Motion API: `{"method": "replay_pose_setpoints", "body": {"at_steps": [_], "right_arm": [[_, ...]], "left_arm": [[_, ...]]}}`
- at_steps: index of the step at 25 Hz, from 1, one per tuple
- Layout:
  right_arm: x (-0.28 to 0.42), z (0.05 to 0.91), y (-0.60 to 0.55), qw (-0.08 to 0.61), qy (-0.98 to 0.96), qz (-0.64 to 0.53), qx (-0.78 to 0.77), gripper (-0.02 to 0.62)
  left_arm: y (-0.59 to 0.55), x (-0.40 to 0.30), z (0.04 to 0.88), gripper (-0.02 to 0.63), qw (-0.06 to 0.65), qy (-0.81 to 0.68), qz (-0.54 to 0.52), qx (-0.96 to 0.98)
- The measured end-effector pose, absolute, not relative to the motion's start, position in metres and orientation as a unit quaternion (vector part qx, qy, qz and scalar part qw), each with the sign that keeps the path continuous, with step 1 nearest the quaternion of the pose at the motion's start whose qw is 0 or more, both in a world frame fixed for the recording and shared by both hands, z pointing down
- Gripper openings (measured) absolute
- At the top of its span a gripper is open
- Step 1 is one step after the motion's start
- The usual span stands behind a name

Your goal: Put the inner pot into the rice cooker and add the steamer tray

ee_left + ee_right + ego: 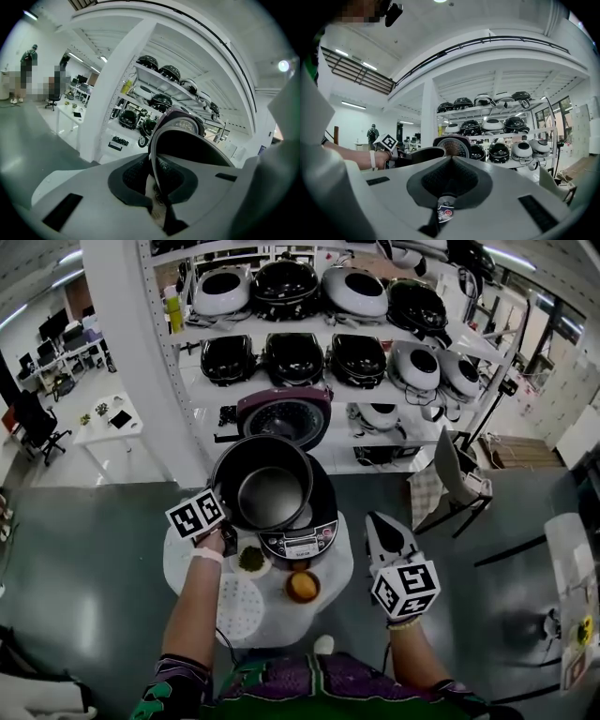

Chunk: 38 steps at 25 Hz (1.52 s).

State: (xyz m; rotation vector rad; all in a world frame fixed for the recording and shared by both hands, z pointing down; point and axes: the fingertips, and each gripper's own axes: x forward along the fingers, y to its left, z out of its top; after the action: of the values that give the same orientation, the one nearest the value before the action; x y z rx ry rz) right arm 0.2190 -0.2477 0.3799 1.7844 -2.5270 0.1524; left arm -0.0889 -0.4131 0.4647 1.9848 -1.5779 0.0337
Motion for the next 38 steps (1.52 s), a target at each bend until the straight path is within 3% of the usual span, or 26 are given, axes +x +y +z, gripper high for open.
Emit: {"method": "replay_pose_setpoints", "body": {"at_steps": [14, 38], "right_arm": [[0.274, 0.403, -0.269, 0.030, -0.820, 0.064, 0.567, 0.006], [0.294, 0.434, -0.313, 0.043, -0.829, 0.086, 0.551, 0.006]], "left_arm": [[-0.440, -0.029, 0.498, 0.040, 0.307, -0.602, 0.029, 0.737], [-0.479, -0.005, 0.572, 0.046, 0.326, -0.614, 0.099, 0.712]]}}
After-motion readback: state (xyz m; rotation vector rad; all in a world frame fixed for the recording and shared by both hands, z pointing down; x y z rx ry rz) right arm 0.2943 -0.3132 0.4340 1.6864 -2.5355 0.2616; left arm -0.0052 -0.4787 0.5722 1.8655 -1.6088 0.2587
